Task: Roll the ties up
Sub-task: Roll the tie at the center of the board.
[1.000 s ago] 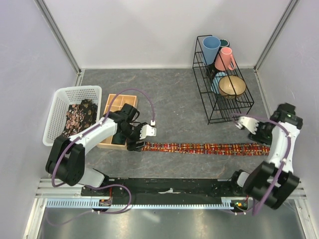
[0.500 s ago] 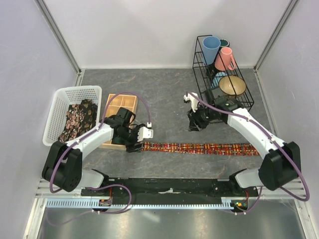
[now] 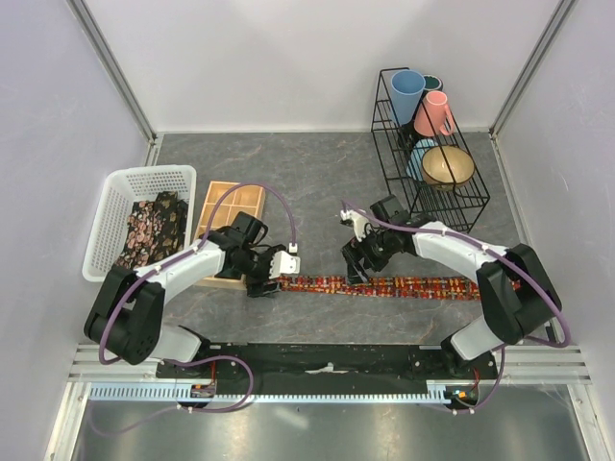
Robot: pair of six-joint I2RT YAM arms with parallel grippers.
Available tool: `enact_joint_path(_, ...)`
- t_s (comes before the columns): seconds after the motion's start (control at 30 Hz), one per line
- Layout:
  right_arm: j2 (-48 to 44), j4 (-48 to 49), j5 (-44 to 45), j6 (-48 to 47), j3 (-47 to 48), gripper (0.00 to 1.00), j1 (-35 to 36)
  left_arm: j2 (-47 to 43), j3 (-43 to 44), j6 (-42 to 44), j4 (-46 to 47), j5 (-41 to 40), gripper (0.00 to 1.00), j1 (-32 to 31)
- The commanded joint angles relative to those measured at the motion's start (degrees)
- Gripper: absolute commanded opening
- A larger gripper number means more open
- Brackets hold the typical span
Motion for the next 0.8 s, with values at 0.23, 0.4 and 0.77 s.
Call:
enact_joint_path(0.23, -5.9, -2.6, 10.7, -28.5, -6.8, 0.98, 0.8, 0.8, -0.6, -2.5, 1.9, -0.9, 0.74, -0.3)
enact_joint_path(0.4, -8.7, 0.2, 15.9, -32.9, -12.4, 0.98, 3.8, 1.3, -0.5, -3.6, 2.2, -1.1, 0.74, -0.2)
enact_joint_path(0.77, -8.2, 6.3, 20.6, -34.8, -16.2, 0.73, 5.6, 1.9, -0.4, -3.8, 2.6, -2.5, 0.66, -0.2)
